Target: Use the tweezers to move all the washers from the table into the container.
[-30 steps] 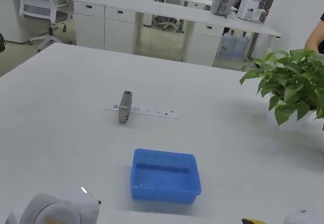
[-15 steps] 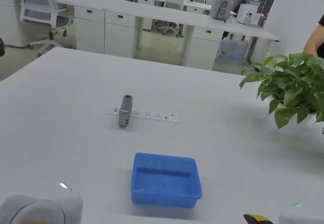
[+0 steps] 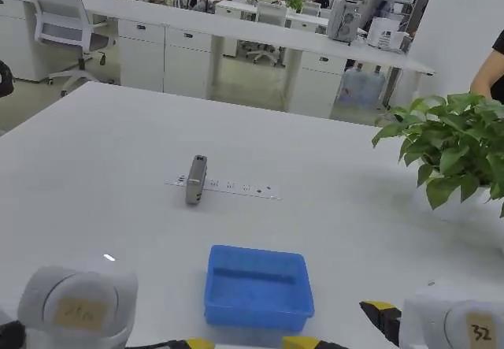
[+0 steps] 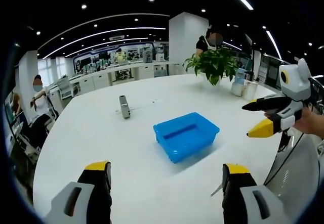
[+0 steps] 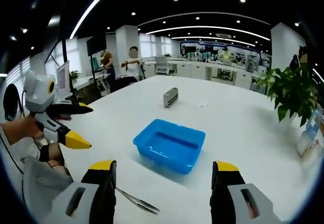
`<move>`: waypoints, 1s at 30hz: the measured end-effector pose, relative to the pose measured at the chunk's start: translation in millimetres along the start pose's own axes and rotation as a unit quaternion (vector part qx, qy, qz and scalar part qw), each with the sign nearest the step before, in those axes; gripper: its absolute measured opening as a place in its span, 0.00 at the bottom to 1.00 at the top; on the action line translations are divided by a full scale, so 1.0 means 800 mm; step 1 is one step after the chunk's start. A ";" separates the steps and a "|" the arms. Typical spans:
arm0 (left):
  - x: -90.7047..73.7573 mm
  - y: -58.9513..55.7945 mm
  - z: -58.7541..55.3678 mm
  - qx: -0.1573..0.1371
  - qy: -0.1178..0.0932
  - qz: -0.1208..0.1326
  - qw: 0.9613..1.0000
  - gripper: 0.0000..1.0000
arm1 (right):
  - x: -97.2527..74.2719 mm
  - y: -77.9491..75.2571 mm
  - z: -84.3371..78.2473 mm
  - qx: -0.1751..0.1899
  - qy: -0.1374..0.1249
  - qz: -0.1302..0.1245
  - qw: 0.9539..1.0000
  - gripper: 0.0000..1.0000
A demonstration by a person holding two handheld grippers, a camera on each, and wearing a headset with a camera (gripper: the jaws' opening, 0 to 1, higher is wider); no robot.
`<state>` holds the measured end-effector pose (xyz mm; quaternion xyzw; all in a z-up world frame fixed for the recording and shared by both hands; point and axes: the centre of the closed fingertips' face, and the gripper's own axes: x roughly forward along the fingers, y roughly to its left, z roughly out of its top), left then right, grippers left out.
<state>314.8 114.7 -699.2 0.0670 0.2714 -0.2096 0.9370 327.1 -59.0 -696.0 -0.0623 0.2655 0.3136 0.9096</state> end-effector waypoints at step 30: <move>0.001 0.003 0.007 0.032 0.008 0.002 0.999 0.92 | -0.001 -0.013 0.003 0.001 -0.001 -0.004 1.000 0.76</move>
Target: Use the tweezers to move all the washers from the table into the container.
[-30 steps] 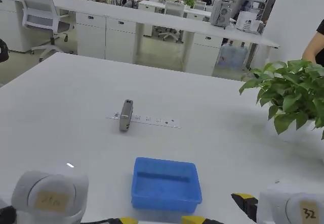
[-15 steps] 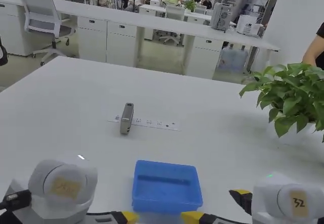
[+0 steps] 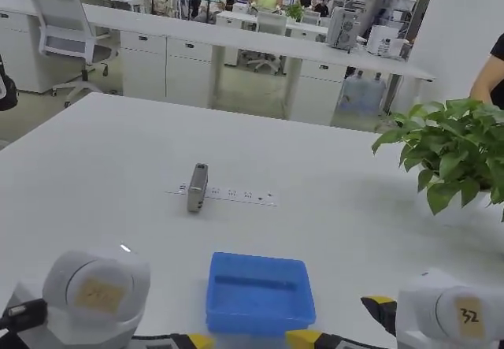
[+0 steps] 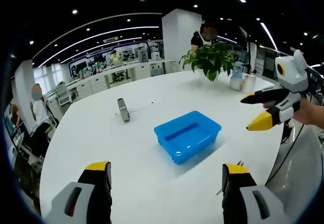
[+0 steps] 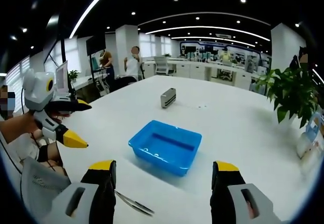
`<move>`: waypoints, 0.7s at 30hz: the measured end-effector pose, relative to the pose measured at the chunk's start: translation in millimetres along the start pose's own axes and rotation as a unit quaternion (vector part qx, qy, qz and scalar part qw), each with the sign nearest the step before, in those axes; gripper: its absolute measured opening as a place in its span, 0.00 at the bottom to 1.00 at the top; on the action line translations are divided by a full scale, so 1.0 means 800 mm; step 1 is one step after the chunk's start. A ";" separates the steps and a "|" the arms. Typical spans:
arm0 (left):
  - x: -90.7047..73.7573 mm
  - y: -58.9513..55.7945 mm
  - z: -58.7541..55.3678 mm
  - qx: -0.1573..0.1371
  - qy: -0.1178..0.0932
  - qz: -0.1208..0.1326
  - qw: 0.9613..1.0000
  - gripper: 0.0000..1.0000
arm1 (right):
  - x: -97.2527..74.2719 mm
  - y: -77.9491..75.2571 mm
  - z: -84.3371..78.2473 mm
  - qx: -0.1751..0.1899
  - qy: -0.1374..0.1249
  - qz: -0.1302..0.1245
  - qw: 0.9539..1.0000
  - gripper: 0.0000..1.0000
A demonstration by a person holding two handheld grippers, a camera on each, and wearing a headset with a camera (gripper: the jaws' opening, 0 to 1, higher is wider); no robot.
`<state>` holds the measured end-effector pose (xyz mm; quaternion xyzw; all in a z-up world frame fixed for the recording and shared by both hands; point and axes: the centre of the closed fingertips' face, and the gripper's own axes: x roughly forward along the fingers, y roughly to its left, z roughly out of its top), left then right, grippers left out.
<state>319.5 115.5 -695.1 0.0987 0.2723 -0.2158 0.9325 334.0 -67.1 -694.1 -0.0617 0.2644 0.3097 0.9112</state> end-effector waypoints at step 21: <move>-0.001 -0.011 -0.011 0.015 0.004 -0.026 1.000 0.91 | -0.007 -0.003 -0.015 0.006 0.006 0.015 1.000 0.76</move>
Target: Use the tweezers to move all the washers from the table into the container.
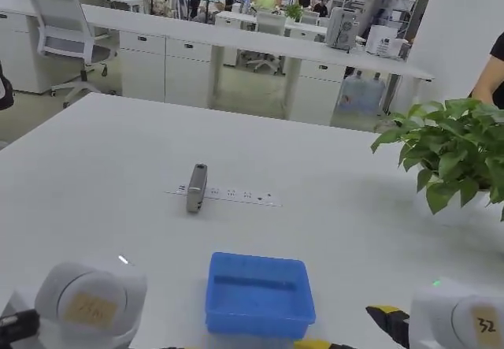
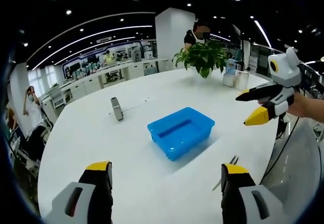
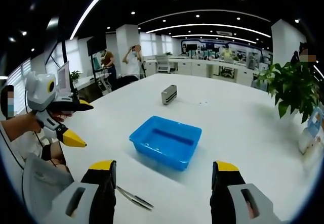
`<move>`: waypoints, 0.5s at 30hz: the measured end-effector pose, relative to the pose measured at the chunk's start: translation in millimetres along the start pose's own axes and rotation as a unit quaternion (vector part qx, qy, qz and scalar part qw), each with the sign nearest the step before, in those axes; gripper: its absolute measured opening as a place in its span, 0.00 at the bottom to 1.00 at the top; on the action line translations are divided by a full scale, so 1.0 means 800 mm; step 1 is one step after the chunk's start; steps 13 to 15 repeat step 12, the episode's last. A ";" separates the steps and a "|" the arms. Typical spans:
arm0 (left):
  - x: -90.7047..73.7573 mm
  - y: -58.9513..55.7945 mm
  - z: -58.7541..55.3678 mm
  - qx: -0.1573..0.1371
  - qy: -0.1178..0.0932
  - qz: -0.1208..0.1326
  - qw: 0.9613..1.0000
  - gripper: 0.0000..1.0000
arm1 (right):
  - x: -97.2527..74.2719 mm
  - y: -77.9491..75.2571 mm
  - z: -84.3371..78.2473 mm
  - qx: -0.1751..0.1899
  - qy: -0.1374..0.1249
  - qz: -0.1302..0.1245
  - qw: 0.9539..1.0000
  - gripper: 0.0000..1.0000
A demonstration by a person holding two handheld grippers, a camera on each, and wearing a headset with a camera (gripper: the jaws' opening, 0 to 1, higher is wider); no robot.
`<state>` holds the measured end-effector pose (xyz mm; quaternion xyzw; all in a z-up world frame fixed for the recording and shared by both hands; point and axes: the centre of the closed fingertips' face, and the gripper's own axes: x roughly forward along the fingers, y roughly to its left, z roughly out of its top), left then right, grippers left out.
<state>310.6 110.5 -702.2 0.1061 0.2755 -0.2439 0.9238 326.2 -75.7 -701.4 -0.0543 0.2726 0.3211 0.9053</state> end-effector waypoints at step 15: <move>0.001 -0.001 -0.004 0.002 0.006 -0.003 1.000 0.90 | 0.001 0.002 0.000 -0.002 0.002 0.001 1.000 0.76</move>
